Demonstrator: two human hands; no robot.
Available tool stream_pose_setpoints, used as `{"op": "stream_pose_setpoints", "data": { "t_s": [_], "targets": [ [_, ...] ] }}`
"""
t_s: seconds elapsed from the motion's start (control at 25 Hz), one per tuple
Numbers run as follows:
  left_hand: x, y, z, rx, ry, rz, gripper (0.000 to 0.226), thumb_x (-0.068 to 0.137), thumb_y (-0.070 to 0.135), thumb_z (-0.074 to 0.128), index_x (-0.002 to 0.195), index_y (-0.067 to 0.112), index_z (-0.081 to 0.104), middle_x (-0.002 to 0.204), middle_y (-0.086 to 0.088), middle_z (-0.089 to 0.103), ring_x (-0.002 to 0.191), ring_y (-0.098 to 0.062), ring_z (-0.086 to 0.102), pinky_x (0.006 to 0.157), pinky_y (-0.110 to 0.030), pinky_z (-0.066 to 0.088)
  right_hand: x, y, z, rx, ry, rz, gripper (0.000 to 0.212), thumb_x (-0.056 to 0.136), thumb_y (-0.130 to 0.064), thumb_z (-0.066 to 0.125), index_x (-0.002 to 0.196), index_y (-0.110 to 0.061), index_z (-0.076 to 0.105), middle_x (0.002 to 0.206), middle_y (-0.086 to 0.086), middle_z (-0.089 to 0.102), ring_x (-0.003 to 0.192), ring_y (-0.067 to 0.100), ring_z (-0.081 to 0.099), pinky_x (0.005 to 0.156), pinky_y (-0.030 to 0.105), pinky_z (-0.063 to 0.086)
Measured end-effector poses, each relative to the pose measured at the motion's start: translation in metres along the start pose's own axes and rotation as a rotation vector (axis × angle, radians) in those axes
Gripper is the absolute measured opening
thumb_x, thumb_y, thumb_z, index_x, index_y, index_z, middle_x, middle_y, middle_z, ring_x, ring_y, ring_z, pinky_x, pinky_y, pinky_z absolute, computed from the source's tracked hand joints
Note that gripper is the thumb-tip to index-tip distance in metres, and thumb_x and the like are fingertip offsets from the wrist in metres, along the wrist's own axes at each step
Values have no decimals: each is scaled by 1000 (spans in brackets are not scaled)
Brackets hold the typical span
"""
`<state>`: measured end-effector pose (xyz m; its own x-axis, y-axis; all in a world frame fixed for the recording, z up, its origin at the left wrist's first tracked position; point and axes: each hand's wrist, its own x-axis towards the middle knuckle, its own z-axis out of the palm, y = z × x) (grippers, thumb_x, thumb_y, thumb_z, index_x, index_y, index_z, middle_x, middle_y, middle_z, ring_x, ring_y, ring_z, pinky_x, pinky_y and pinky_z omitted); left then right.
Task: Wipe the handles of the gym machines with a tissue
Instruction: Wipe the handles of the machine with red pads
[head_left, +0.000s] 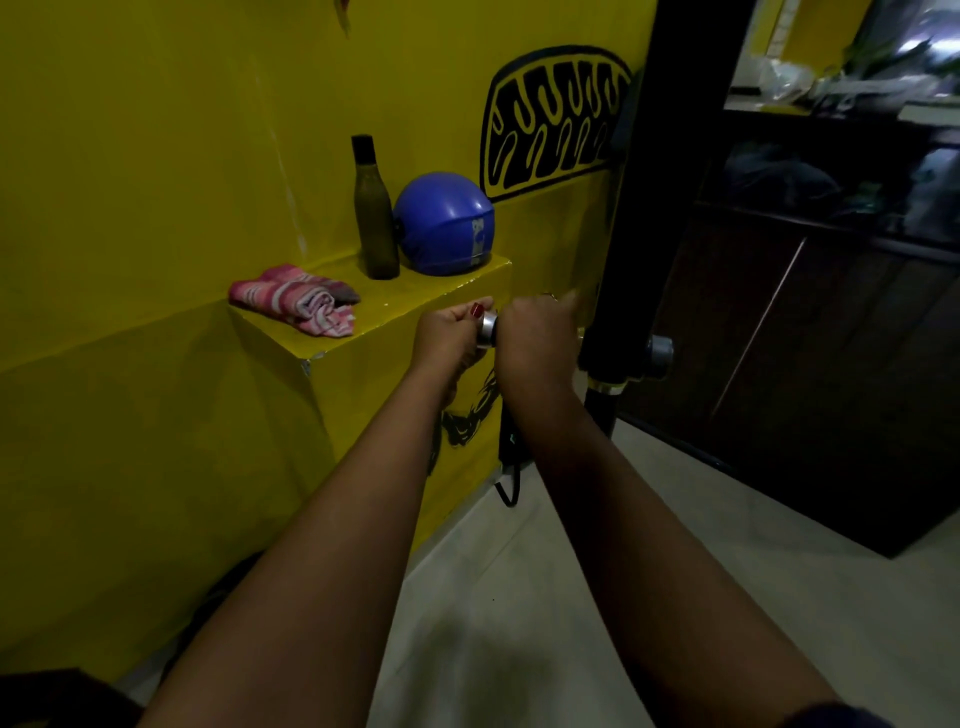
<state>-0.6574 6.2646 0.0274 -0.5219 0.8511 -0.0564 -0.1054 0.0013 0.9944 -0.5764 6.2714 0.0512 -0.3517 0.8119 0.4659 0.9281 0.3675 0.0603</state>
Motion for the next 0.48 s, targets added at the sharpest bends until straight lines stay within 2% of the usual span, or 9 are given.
{"op": "stream_pose_setpoints", "data": {
  "t_s": [0.08, 0.16, 0.28, 0.36, 0.4, 0.48],
  "targets": [
    [1, 0, -4, -5, 13, -27, 24, 97, 11, 53, 116, 14, 67, 113, -9, 68, 96, -20, 63, 86, -37, 54, 22, -1, -9, 67, -189, -94, 13, 93, -18, 57, 103, -13, 62, 91, 3, 56, 94, 21, 55, 96, 33, 37],
    [1, 1, -6, 3, 6, -35, 26, 98, 11, 51, 119, 15, 66, 110, -7, 67, 93, -19, 61, 83, -36, 54, 33, 12, -13, 183, -300, -120, 21, 90, -16, 62, 110, -10, 64, 101, 3, 63, 95, 20, 60, 92, 29, 45],
    [0, -2, 1, 7, -17, 7, 27, 100, 14, 49, 122, 15, 64, 105, 0, 64, 85, -13, 58, 74, -29, 48, 29, 31, -8, 131, -231, -119, 19, 87, -13, 66, 105, -9, 66, 100, 5, 66, 91, 21, 62, 76, 27, 47],
    [-1, -4, 4, -15, -20, 8, 27, 99, 13, 50, 122, 14, 64, 99, 0, 65, 83, -13, 57, 76, -31, 47, 15, 28, 3, 176, -66, -183, 16, 88, -14, 65, 103, -8, 65, 94, 6, 62, 88, 23, 57, 74, 31, 42],
    [0, -5, 4, -14, -19, 6, 27, 98, 12, 51, 121, 14, 64, 97, 0, 66, 84, -15, 58, 76, -32, 47, 7, 26, 15, 253, 94, -266, 18, 88, -13, 64, 104, -6, 65, 94, 9, 63, 89, 26, 57, 74, 34, 42],
    [3, -5, 0, 8, -29, 16, 27, 98, 13, 51, 122, 14, 64, 105, -3, 68, 89, -17, 59, 74, -29, 47, -11, 32, 40, 359, 437, -466, 23, 89, -9, 58, 108, 1, 66, 98, 17, 67, 92, 32, 60, 75, 36, 48]
  ]
}}
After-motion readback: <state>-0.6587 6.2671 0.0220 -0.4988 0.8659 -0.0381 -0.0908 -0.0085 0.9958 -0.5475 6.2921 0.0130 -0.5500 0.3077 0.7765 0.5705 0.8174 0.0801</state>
